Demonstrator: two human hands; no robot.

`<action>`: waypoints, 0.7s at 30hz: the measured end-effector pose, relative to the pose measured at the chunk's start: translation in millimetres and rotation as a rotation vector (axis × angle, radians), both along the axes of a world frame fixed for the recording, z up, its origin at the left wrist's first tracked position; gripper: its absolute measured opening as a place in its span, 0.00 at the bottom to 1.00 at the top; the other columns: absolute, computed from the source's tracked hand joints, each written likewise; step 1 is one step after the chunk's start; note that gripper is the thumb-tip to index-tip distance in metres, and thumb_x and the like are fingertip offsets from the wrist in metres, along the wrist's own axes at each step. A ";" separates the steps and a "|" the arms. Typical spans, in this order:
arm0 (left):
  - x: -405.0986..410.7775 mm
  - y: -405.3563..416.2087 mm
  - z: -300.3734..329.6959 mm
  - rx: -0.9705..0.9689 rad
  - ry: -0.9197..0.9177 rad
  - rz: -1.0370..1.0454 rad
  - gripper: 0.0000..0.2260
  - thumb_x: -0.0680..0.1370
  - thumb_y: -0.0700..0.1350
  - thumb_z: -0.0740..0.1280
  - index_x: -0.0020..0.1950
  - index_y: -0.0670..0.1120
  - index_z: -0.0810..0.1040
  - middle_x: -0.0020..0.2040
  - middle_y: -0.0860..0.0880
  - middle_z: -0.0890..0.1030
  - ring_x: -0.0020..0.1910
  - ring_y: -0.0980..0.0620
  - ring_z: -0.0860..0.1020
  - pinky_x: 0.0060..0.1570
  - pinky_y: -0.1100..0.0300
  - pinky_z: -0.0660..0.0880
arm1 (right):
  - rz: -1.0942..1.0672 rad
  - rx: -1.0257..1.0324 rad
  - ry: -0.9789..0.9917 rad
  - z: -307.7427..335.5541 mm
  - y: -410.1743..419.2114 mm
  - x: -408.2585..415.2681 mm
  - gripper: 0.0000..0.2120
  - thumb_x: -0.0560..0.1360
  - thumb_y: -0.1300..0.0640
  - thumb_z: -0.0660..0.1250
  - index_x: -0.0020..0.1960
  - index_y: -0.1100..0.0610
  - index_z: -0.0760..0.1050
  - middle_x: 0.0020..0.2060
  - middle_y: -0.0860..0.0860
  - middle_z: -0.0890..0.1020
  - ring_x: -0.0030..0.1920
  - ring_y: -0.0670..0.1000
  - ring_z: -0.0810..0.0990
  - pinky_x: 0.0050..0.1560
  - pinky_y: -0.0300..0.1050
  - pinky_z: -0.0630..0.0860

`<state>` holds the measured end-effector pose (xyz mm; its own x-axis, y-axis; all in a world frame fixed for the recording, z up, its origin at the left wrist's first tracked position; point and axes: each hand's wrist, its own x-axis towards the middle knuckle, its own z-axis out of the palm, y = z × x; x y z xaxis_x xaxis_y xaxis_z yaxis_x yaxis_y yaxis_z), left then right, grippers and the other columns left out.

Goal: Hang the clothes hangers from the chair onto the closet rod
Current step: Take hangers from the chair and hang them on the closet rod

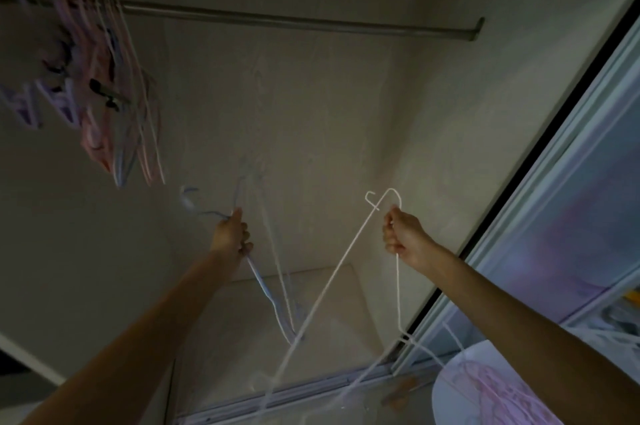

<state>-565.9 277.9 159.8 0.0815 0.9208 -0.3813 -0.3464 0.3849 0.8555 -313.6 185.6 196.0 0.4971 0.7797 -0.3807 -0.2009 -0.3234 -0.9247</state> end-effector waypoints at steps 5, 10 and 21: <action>16.0 -18.9 0.7 -0.093 0.172 -0.356 0.09 0.81 0.43 0.57 0.41 0.49 0.71 0.29 0.50 0.76 0.16 0.60 0.74 0.22 0.69 0.65 | -0.111 0.001 0.249 8.2 8.8 -2.4 0.20 0.83 0.52 0.45 0.34 0.55 0.60 0.12 0.45 0.59 0.11 0.42 0.55 0.15 0.25 0.50; 39.4 -38.3 -3.3 -0.145 0.049 -0.584 0.09 0.79 0.50 0.62 0.58 0.52 0.74 0.35 0.46 0.85 0.29 0.50 0.83 0.28 0.61 0.79 | 0.103 -0.077 0.161 9.9 32.8 -40.0 0.21 0.83 0.51 0.45 0.33 0.55 0.59 0.12 0.46 0.59 0.11 0.42 0.54 0.13 0.29 0.49; 51.9 -13.1 16.0 0.060 0.004 -0.175 0.18 0.77 0.39 0.65 0.27 0.49 0.79 0.38 0.47 0.71 0.14 0.62 0.62 0.13 0.74 0.53 | 0.479 -0.263 -0.957 33.7 63.7 -45.2 0.23 0.79 0.53 0.58 0.70 0.62 0.61 0.64 0.59 0.73 0.63 0.59 0.74 0.62 0.48 0.71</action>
<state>-514.0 264.8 175.8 0.2411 0.9138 -0.3268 -0.2750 0.3872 0.8800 -358.9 249.3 229.6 0.3434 0.9214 -0.1821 0.7604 -0.3866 -0.5218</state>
